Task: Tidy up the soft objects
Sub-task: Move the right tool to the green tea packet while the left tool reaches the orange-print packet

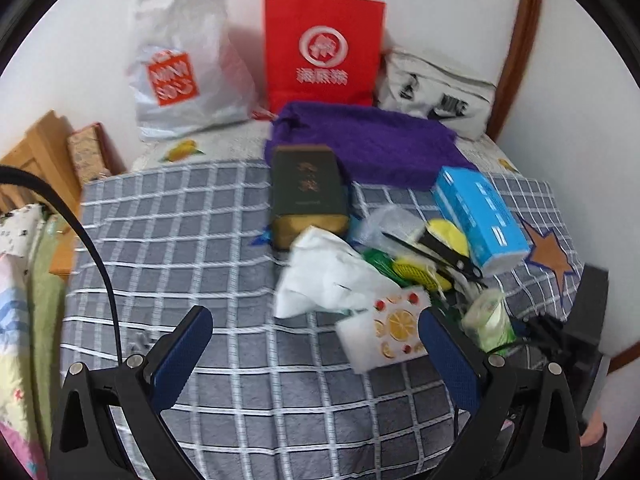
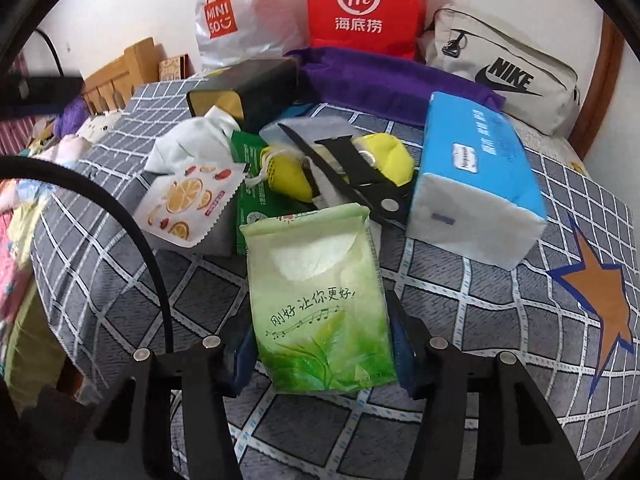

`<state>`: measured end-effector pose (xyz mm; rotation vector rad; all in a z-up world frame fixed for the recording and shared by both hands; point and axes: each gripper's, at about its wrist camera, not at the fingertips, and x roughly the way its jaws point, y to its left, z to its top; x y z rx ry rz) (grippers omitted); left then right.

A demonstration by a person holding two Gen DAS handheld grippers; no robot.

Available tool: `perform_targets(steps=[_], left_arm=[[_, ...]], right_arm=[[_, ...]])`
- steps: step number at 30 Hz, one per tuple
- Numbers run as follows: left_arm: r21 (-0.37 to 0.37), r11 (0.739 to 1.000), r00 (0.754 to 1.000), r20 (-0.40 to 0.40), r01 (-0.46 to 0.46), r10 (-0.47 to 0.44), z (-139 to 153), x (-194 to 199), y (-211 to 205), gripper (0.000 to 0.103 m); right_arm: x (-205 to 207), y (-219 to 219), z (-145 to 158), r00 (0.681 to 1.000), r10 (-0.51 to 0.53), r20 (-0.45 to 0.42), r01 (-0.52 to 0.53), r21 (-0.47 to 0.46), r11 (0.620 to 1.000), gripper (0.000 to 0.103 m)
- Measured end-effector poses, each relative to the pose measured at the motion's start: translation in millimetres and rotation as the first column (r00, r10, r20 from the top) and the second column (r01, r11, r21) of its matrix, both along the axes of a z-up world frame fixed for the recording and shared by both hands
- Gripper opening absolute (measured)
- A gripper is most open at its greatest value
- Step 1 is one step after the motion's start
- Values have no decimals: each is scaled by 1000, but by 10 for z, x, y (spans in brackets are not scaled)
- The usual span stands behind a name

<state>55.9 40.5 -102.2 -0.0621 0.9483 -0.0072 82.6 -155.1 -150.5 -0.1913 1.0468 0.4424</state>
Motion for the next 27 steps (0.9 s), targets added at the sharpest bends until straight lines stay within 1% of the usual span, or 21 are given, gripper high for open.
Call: perform_targets(steps=[4, 8, 11, 15, 18, 21, 23, 24, 25, 27], left_arm=[[-21, 997, 996, -42, 75, -76, -222, 81, -190, 103], [-4, 992, 988, -89, 128, -128, -426, 178, -436, 103], [14, 987, 981, -117, 160, -157, -548, 251, -607, 103], [47, 986, 978, -143, 162, -154, -667, 325, -711, 103], [69, 985, 976, -159, 159, -146, -753, 365, -745, 103], [80, 985, 976, -166, 155, -141, -823, 393, -740, 94], [48, 985, 973, -170, 165, -155, -862, 411, -737, 92], [43, 985, 972, -173, 167, -157, -880, 414, -741, 90], [61, 984, 973, -167, 168, -156, -892, 411, -756, 89], [72, 980, 973, -156, 184, -171, -893, 402, -774, 87]], right_arm=[[-10, -89, 79, 999, -35, 4, 34, 6, 999, 56], [-35, -214, 159, 998, -62, 16, 62, 2, 998, 56], [-35, -309, 211, 996, -83, 20, 82, 18, 996, 56], [-17, -406, 248, 994, -107, 22, 106, 46, 993, 56], [-3, -434, 246, 993, -115, 26, 113, 49, 992, 56], [16, -450, 228, 992, -121, 19, 120, 52, 991, 56], [22, -453, 208, 992, -122, 13, 121, 51, 991, 56], [24, -457, 199, 992, -122, 10, 122, 49, 991, 56], [29, -454, 193, 992, -124, 8, 123, 48, 991, 56], [31, -462, 189, 992, -128, 7, 127, 48, 991, 56]])
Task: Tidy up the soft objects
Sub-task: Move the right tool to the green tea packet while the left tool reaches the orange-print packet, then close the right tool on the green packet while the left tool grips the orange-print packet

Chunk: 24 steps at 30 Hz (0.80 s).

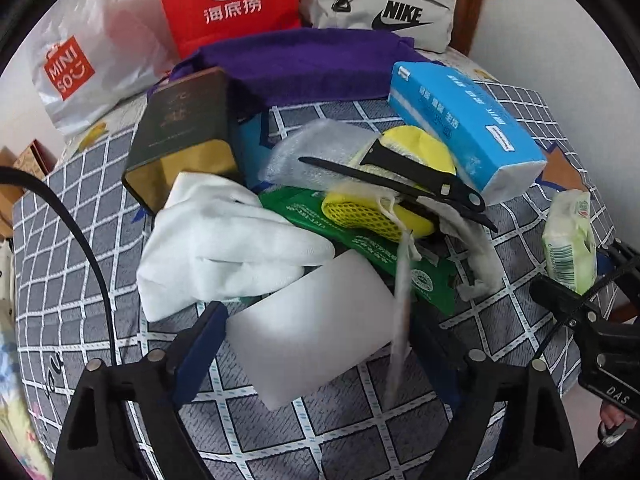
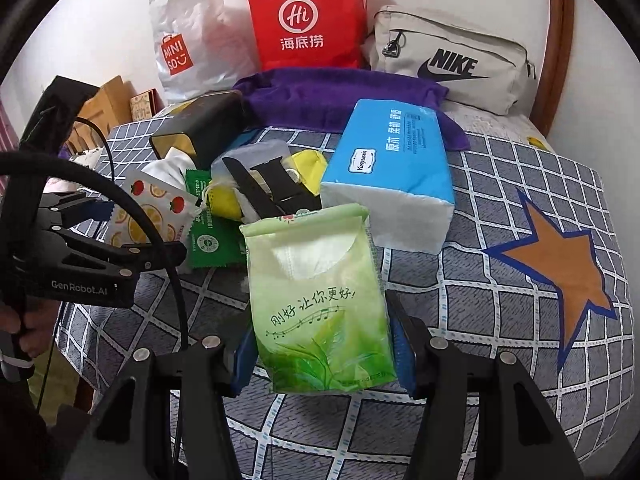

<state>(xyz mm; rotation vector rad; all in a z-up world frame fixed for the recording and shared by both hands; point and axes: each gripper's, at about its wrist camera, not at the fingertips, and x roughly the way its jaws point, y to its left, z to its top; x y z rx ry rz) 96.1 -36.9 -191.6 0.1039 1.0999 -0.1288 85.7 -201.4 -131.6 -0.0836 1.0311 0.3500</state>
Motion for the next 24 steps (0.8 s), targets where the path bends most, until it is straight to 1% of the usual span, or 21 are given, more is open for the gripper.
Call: perform_targets(steps=[4, 5, 6, 7, 8, 9, 11, 12, 13, 14, 15, 16, 17, 19, 21, 22, 24], left_arm=[[-22, 1000, 1000, 20, 9, -9, 49, -12, 43, 86], [-24, 1000, 1000, 23, 12, -11, 57, -15, 44, 82], [-30, 999, 1000, 26, 17, -16, 70, -21, 47, 74], [-26, 1000, 999, 30, 14, -13, 84, -29, 54, 71], [-14, 1000, 999, 35, 5, -5, 103, -43, 69, 71], [-27, 1000, 999, 37, 5, -4, 134, -49, 88, 71], [-59, 998, 999, 41, 8, -5, 153, -43, 124, 66], [-62, 998, 999, 43, 2, 1, 154, -34, 145, 61], [-55, 998, 999, 40, 0, 2, 141, -24, 155, 57], [-44, 999, 999, 37, 0, 2, 124, -13, 158, 56], [-45, 999, 999, 36, -1, 3, 114, -8, 180, 51], [-53, 999, 999, 38, -4, 6, 123, -13, 203, 47], [-62, 998, 999, 42, -10, 13, 142, -19, 236, 45], [-80, 997, 999, 45, -13, 16, 170, -23, 297, 35], [-97, 995, 999, 46, -16, 21, 186, -21, 351, 29], [-112, 993, 999, 45, -20, 26, 199, -22, 390, 26], [-142, 990, 999, 45, -24, 30, 209, -25, 444, 26]], right_arm=[[-5, -11, 6, 1000, -4, -3, 4, 9, 1000, 56], [-2, -11, 6, 1000, -4, -5, 4, 12, 1000, 56], [0, -10, 3, 1000, -4, -6, 4, 12, 1000, 56], [1, -7, -1, 1000, -3, -9, 3, 11, 1000, 56], [3, -2, -5, 1000, -2, -11, 2, 8, 1000, 56], [1, 3, -4, 1000, -2, -10, 2, 8, 1000, 56], [2, 9, -7, 1000, 0, -13, 0, 16, 1000, 56], [4, 9, -13, 1000, 0, -15, 0, 20, 1000, 56], [2, 11, -18, 1000, 0, -16, 0, 22, 1000, 56], [3, 14, -24, 1000, 1, -19, -1, 22, 1000, 56], [4, 20, -30, 1000, 3, -22, -3, 21, 1000, 56], [2, 22, -32, 1000, 3, -22, -2, 20, 1000, 56], [1, 21, -34, 1000, 1, -22, -1, 20, 1000, 56], [1, 14, -35, 1000, 0, -24, 0, 24, 1000, 56], [-3, 5, -34, 1000, -3, -23, 4, 26, 1000, 56], [-2, 4, -35, 1000, -4, -25, 5, 28, 1000, 56], [-1, 2, -44, 999, -5, -32, 6, 35, 999, 56]])
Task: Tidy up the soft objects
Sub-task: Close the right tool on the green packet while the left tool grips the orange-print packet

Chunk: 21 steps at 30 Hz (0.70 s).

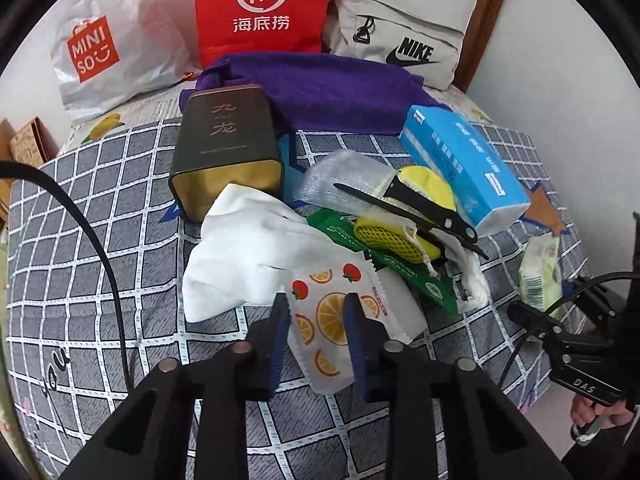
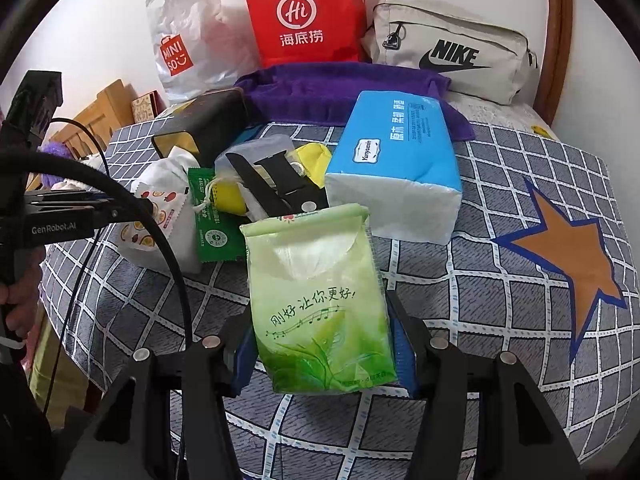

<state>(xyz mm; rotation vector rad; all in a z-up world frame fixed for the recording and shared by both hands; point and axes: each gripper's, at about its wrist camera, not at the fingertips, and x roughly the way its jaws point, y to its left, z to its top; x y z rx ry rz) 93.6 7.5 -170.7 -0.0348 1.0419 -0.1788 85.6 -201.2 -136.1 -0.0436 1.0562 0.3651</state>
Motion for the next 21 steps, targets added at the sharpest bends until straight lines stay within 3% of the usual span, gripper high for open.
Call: perform_targets(steps=[3, 8, 12, 16, 21], left_arm=[[23, 1000, 1000, -6, 14, -14, -30, -7, -11, 27], [-58, 998, 1000, -30, 4, -6, -73, 21, 38, 57], [-21, 1000, 999, -24, 22, -22, -83, 47, -129, 70], [112, 993, 1000, -8, 23, -22, -168, 107, -366, 71], [99, 995, 999, 37, 5, -9, -125, 101, -312, 54]], right_arm=[[4, 23, -11, 1000, 1, -7, -1, 6, 1000, 56], [4, 67, -27, 1000, 14, -14, -14, 0, 1000, 56], [8, 77, -32, 1000, 15, -18, -15, 5, 1000, 56], [-2, 73, -39, 1000, 15, -22, -15, 4, 1000, 56], [-16, 32, 10, 1000, 8, -11, -7, 7, 1000, 56]])
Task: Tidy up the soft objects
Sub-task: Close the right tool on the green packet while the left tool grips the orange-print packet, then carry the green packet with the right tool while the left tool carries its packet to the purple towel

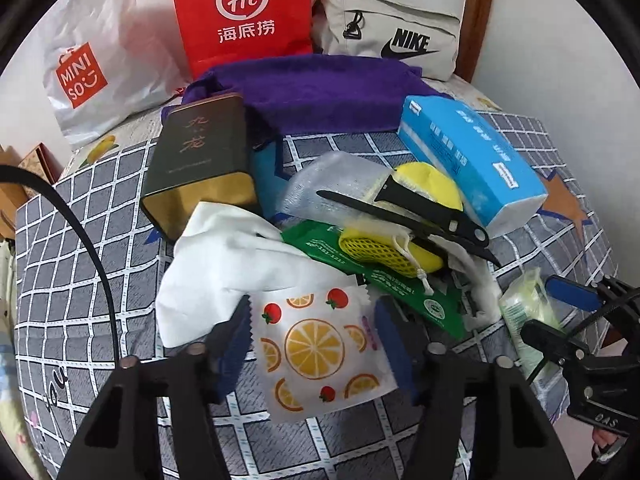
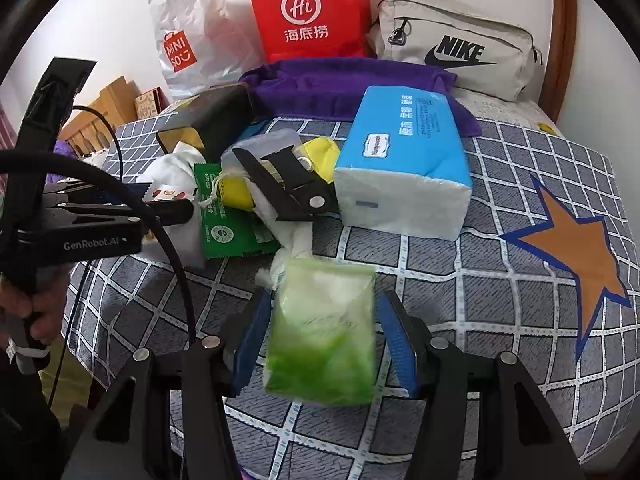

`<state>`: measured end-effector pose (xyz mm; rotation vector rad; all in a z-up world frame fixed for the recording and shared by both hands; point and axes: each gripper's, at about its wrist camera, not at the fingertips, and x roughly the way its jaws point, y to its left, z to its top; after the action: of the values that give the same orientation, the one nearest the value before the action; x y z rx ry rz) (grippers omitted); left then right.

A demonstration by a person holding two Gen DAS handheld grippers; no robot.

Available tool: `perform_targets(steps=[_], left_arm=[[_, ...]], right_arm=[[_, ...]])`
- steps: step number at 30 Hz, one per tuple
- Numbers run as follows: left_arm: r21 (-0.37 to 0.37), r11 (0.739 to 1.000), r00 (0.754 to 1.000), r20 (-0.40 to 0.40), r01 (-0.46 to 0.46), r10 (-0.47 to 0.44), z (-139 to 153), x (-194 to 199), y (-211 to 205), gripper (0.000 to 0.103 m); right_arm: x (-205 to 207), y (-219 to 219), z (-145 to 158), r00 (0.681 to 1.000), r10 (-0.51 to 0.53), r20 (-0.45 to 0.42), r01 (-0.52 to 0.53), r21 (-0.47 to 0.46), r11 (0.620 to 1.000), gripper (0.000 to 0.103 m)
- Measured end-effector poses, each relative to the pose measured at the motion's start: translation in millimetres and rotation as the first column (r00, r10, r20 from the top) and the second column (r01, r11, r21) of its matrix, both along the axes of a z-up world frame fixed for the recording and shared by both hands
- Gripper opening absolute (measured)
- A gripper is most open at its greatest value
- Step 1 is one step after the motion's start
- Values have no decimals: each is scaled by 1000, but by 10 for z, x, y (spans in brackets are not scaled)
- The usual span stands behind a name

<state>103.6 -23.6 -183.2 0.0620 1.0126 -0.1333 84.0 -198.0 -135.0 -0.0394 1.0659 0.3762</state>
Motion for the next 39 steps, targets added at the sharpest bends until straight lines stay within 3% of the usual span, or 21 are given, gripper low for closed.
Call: perform_targets(steps=[3, 15, 20, 25, 26, 28, 31, 39], left_arm=[[-6, 1000, 1000, 3, 3, -3, 40, -22, 69, 40], [-70, 998, 1000, 25, -3, 5, 173, -94, 268, 37], [-76, 997, 999, 27, -14, 16, 204, -95, 313, 37], [-83, 996, 1000, 17, -9, 11, 184, -99, 312, 37], [-83, 996, 1000, 16, -10, 11, 177, -95, 305, 37], [-88, 996, 1000, 15, -9, 10, 168, -91, 303, 37], [-84, 996, 1000, 17, -9, 10, 183, -87, 320, 37], [-112, 993, 999, 32, -24, 27, 391, 18, 496, 37]], right_arm=[[-3, -8, 17, 1000, -1, 5, 1, 7, 1000, 56], [11, -78, -5, 1000, -27, -12, 27, 11, 1000, 57], [45, -99, -57, 999, -45, -29, 45, 13, 999, 74], [96, -2, -249, 996, -29, -86, 30, 3, 1000, 75], [98, 9, -273, 996, -28, -85, 28, 5, 1000, 73], [91, 20, -270, 997, -26, -71, 26, 3, 1000, 51], [94, -24, -177, 997, -32, -69, 34, 32, 999, 51], [285, 14, 264, 999, -45, 4, 45, 3, 999, 51]])
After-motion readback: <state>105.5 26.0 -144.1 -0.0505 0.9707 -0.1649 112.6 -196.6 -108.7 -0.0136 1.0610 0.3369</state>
